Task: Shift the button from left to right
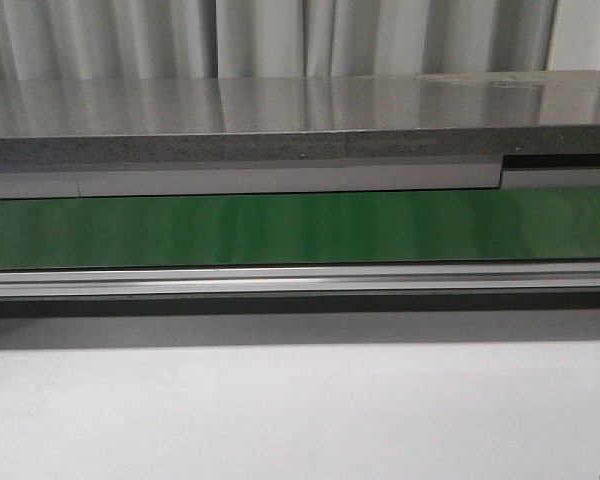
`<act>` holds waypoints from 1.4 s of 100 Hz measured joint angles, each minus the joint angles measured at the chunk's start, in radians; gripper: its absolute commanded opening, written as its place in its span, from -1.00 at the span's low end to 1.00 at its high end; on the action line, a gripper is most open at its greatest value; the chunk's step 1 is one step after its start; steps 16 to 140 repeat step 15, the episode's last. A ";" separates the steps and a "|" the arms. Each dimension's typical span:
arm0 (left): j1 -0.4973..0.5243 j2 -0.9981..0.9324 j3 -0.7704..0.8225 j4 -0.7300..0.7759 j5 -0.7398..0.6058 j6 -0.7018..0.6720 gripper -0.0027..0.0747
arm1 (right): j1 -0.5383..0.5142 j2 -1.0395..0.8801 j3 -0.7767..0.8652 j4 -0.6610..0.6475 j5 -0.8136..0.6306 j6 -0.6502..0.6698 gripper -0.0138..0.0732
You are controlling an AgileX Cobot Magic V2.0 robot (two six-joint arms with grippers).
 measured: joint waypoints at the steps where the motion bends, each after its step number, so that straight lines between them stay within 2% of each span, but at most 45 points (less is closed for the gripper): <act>1: 0.000 0.000 0.000 0.000 0.000 0.000 -0.98 | 0.000 0.000 0.000 0.000 0.000 0.000 -0.84; 140: 0.000 0.000 0.000 0.000 0.000 0.000 -0.98 | 0.000 0.000 0.000 0.000 0.000 0.000 -0.84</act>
